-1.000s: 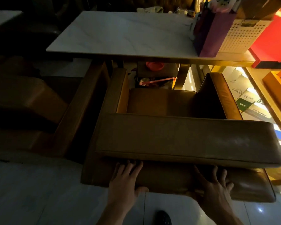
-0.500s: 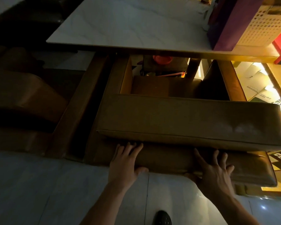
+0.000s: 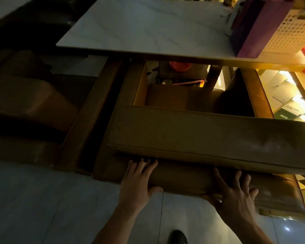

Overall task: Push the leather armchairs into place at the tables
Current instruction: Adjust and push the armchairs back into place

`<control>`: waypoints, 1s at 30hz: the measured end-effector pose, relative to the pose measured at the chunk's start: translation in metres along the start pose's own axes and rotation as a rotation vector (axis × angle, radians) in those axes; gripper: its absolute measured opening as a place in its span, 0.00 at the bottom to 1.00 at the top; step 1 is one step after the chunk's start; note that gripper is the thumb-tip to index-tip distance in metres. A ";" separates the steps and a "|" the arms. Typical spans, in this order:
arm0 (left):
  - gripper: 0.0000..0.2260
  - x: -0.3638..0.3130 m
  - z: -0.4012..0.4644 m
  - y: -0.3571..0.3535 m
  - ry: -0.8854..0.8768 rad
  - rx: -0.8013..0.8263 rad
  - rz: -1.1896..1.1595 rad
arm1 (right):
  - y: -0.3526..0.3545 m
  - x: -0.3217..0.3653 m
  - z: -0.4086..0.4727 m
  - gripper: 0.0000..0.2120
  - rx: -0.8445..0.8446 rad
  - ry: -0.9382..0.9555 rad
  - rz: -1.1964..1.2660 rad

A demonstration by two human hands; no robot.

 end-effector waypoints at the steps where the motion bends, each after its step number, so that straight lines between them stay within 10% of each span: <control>1: 0.38 0.000 0.000 0.001 0.001 -0.014 0.011 | -0.002 0.001 0.000 0.44 0.011 0.005 -0.009; 30: 0.36 -0.007 0.014 -0.005 0.148 0.415 -0.063 | 0.013 0.006 0.002 0.46 0.119 -0.004 0.002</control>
Point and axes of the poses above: each hand's wrist, its own z-axis towards the middle knuckle, its own y-axis out of the back of the hand, x = y × z, the point moved 8 cm from there along z, towards the middle knuckle, and after that the axes turned 5 degrees about z, right-handed, at the moved point
